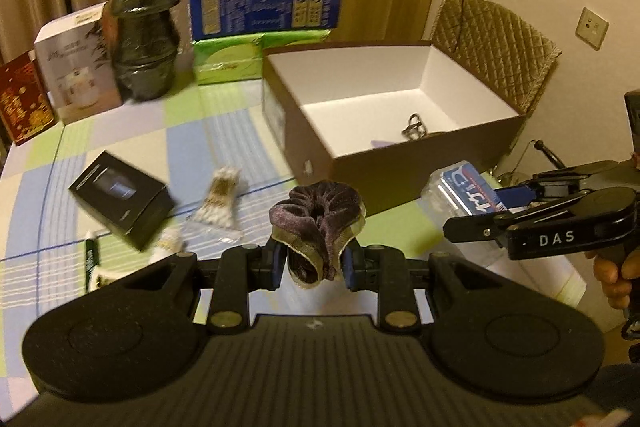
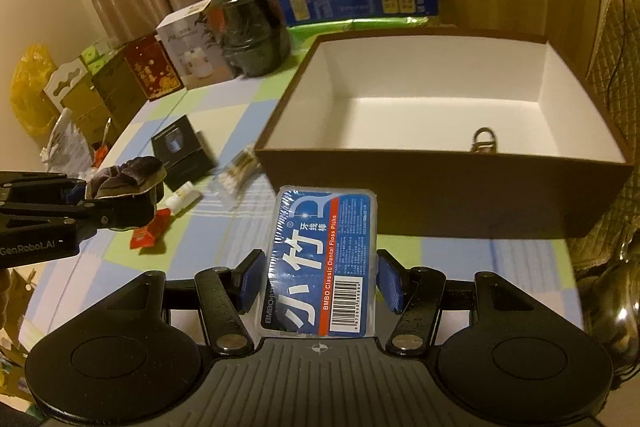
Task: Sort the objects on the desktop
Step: 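Carry the floss pack and scrunchie over the brown box with both tools, then lower the floss pack into the box with the right tool while the left tool lowers the scrunchie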
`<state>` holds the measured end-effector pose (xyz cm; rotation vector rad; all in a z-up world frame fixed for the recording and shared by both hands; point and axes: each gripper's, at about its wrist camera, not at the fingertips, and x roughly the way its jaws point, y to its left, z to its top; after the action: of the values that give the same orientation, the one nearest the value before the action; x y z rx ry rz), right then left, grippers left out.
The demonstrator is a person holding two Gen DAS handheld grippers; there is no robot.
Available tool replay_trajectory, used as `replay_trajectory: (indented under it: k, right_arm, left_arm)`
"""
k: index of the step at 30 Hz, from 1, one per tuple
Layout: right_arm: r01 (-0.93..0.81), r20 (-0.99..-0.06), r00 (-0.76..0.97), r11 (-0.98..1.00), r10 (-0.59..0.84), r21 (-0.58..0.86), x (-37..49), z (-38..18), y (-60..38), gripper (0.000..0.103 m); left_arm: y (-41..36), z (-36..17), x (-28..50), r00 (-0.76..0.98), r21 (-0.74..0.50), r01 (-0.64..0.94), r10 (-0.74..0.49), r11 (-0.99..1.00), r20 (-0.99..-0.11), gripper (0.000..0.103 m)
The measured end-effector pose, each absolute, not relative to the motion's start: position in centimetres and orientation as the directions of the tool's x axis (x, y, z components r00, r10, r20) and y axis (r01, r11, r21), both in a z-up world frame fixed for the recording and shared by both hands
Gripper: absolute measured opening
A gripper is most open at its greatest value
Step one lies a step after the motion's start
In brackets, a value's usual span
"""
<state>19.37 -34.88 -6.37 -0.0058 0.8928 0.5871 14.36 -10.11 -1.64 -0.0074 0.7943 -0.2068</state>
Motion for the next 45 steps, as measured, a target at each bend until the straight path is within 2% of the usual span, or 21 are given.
replay_trajectory:
  k: [12,22,28,35,45]
  right_arm:
    - [-0.507,-0.704,0.507,0.832,0.498,0.224,22.7,-5.2,-39.4,0.056]
    - [-0.488,-0.662,0.58,0.853,0.474,0.183,28.4,-3.5,-43.1,0.056]
    - [-0.45,-0.667,0.608,0.879,0.431,0.157,32.9,-3.9,-44.2,0.056]
    - [-0.429,-0.733,0.582,0.899,0.352,0.091,37.7,-6.4,-44.6,0.056]
    - [-0.427,-0.784,0.53,0.9,0.324,0.084,39.7,-8.8,-44.9,0.056]
  left_arm:
    - [-15.7,-0.6,17.3,0.715,-0.072,0.2,-0.196,0.977,-0.671,0.023]
    - [-18.4,-0.2,23.0,0.723,-0.035,0.21,-0.179,0.977,-0.667,0.023]
    - [-18.9,-1.2,27.1,0.696,-0.018,0.188,-0.146,0.982,-0.703,0.023]
    - [-19.5,-3.7,31.3,0.638,-0.002,0.173,-0.113,0.985,-0.762,0.024]
    - [-20.5,-7.4,34.9,0.535,-0.003,0.155,-0.087,0.988,-0.84,0.024]
